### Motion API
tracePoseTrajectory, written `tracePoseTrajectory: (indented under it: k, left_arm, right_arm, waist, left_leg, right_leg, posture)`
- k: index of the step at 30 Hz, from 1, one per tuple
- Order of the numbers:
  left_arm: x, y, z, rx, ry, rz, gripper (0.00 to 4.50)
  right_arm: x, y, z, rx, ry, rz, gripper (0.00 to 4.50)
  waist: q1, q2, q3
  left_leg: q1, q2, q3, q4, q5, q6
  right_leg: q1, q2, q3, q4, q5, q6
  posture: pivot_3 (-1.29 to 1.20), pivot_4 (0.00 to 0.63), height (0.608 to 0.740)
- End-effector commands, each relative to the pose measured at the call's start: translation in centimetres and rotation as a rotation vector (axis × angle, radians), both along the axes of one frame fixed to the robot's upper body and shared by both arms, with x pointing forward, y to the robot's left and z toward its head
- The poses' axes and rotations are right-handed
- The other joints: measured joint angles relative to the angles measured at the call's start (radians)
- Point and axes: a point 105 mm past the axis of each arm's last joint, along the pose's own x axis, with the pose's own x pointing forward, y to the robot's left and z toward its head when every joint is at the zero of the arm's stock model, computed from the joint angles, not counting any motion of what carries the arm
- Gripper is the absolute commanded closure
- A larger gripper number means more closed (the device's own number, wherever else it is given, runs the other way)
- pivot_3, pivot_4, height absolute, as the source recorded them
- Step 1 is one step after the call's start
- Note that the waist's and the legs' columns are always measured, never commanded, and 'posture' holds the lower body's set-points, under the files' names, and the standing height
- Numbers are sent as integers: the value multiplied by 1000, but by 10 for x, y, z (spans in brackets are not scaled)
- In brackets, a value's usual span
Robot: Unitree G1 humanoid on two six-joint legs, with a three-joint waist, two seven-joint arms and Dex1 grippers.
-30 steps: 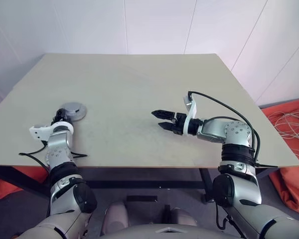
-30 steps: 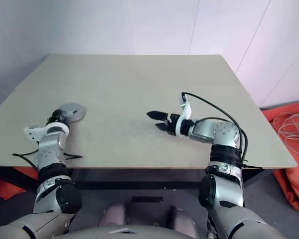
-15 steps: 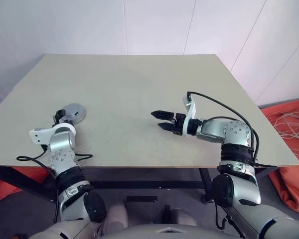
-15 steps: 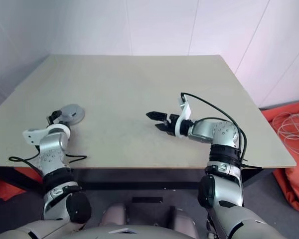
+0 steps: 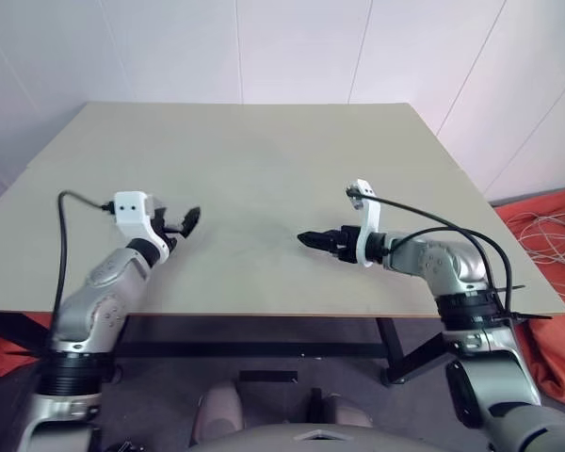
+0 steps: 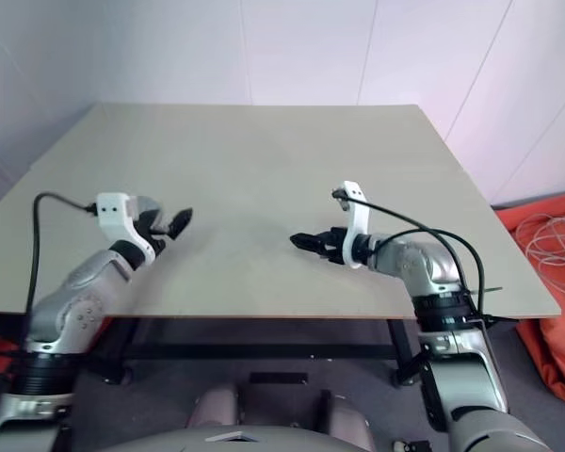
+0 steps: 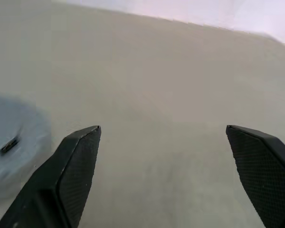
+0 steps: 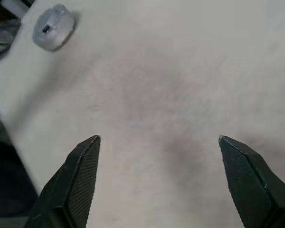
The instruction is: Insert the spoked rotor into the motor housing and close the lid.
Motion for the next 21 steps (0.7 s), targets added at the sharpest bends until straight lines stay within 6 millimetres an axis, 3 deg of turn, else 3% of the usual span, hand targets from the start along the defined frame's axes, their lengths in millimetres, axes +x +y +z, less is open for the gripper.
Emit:
tracePoseTrajectory:
  k: [1, 7, 11, 21]
  left_arm:
    - [-4, 9, 3, 138, -30, -182, 24]
    - [-16, 27, 9, 146, -85, -290, 24]
    - [-21, 34, 19, 130, -157, -300, 24]
    - [-20, 44, 19, 182, -179, -253, 24]
  right_arm:
    - [2, 4, 25, -51, -303, 122, 0]
    - [-7, 9, 35, 4, -477, 233, 0]
    - [-14, 14, 30, 14, -476, 298, 0]
    - [-11, 10, 19, -27, -462, 304, 0]
  waist:
    - [-3, 1, 0]
    - [-19, 1, 0]
    - [-24, 1, 0]
    - [-24, 1, 0]
  left_leg:
    - [0, 0, 0, 0, 0, 0]
    - [0, 0, 0, 0, -2, 3]
    - [2, 0, 1, 0, -3, 5]
    - [17, 0, 1, 0, -3, 5]
  right_leg:
    - [-1, 0, 0, 0, 0, 0]
    - [0, 0, 0, 2, 1, -3]
    - [0, 0, 0, 2, 2, -5]
    - [13, 0, 1, 2, 1, -5]
  posture:
    - [0, 0, 740]
    - [0, 0, 740]
    - [0, 0, 740]
    - [0, 0, 740]
